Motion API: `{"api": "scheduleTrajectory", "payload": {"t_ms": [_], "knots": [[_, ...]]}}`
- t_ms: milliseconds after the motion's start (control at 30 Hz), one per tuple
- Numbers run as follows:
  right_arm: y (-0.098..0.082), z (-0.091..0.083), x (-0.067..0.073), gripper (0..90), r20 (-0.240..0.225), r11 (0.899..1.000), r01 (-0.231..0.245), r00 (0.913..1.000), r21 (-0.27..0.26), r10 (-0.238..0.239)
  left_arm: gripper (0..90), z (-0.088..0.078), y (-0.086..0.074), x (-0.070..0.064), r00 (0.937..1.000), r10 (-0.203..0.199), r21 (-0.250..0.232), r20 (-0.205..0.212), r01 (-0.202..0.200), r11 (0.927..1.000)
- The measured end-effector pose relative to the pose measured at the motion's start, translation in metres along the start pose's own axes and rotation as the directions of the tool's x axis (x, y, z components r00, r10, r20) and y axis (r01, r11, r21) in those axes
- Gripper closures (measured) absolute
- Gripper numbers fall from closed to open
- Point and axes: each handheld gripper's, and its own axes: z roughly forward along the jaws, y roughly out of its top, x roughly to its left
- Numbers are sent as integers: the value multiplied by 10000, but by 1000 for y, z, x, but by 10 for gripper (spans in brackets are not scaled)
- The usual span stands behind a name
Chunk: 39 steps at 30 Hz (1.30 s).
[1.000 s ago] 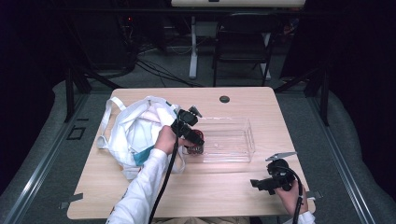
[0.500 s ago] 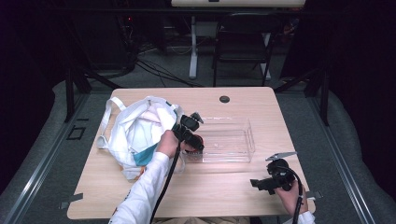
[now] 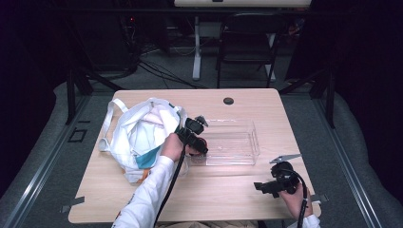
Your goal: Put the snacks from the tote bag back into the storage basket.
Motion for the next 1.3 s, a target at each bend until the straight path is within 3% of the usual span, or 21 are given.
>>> {"api": "scheduleTrajectory", "payload": {"t_ms": [333,500,633,867,933,967,1000,1300], "knots": [[0,-1,2,87,-37,10000,27,10000,-52,-27,221,-3,1,-3,9997,-111,-204,-195,107,9997],[0,-1,2,87,-82,10000,57,9999,-47,-58,174,-18,4,-3,9991,-214,-657,-354,190,9977],[0,-1,3,87,-126,9999,-39,9999,-132,37,162,-35,2,-3,9981,-342,-1278,-508,275,9914],[0,-1,4,87,-24,10000,32,10000,-51,-32,141,-66,-10,5,9963,-415,-1853,-750,270,9823],[0,-2,4,87,-22,10000,43,10000,-45,-43,135,-80,-19,12,9947,-619,-2181,-820,427,9750],[0,-2,3,87,-79,10000,71,9999,-9,-71,134,-80,-19,12,9947,-619,-2181,-820,427,9750],[0,-2,3,87,-85,10000,66,9999,-9,-66,129,-88,-26,17,9935,-776,-2429,-828,554,9685],[0,-2,3,87,-14,10000,-11,10000,-44,11,99,-113,-58,33,9837,-1243,-2895,-1301,822,9536]]}}
